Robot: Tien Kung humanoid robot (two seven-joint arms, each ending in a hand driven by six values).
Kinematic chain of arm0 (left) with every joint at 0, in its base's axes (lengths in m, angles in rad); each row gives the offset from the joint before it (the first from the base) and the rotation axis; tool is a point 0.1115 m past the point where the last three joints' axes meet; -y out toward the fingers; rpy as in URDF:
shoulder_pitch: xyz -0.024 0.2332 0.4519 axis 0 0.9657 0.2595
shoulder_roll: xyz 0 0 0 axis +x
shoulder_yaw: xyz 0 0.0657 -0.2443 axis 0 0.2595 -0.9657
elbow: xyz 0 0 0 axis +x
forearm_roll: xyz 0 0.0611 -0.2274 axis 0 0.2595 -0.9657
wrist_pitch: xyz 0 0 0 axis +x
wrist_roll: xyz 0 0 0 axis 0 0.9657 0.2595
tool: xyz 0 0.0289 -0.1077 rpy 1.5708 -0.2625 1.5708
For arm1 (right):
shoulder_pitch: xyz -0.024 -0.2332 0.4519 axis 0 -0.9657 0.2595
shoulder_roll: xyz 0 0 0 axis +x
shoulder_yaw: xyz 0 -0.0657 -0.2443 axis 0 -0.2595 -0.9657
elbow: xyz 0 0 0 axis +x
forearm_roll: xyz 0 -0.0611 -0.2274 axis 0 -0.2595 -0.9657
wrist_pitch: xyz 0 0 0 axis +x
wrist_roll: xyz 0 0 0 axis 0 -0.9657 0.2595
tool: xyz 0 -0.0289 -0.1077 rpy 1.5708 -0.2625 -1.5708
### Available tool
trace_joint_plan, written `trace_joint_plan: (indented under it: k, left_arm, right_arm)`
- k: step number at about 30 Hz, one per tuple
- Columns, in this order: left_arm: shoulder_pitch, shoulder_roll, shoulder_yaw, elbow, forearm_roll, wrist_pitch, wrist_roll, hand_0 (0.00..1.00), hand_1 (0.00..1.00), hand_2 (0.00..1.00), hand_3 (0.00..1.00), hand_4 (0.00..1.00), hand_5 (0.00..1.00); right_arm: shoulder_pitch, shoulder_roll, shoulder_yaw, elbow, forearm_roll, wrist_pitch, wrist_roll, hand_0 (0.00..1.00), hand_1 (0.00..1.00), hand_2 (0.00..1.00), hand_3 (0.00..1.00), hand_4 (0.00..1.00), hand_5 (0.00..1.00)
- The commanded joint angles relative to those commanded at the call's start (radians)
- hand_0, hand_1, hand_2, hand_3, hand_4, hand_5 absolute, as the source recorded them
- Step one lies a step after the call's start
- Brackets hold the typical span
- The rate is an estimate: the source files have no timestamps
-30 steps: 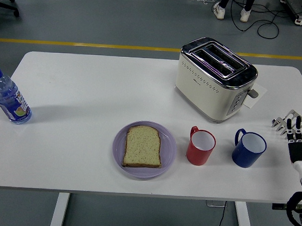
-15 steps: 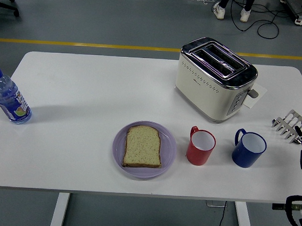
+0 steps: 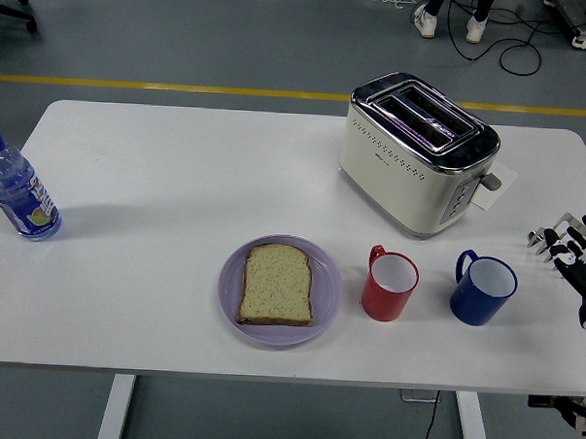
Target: Pick up the cup,pour liquid into bread,place the cup on the desk
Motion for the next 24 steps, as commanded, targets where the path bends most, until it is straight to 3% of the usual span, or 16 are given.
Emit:
trace_joint_plan:
  k: [6, 18, 24]
  left_arm:
    - [-0.002, 0.0, -0.003, 0.0, 0.002, 0.0, 0.0, 0.632, 0.639, 0.649, 0.502, 0.239, 0.863]
    - [-0.006, 0.001, -0.004, 0.0, 0.003, 0.0, 0.0, 0.632, 0.639, 0.649, 0.502, 0.24, 0.864]
    - [-0.007, 0.0, -0.005, 0.0, 0.002, 0.0, -0.001, 0.632, 0.639, 0.649, 0.503, 0.239, 0.864]
  right_arm:
    - [-0.013, -0.012, -0.033, -0.002, -0.191, -0.01, -0.03, 0.967, 0.879, 0.961, 0.998, 0.944, 0.136]
    - [-0.038, -0.022, -0.126, -0.035, -0.17, -0.074, 0.036, 0.998, 0.899, 0.991, 0.998, 0.969, 0.116]
    - [-0.045, -0.024, -0.16, -0.043, -0.148, -0.075, 0.052, 0.998, 0.899, 0.986, 0.998, 0.971, 0.118]
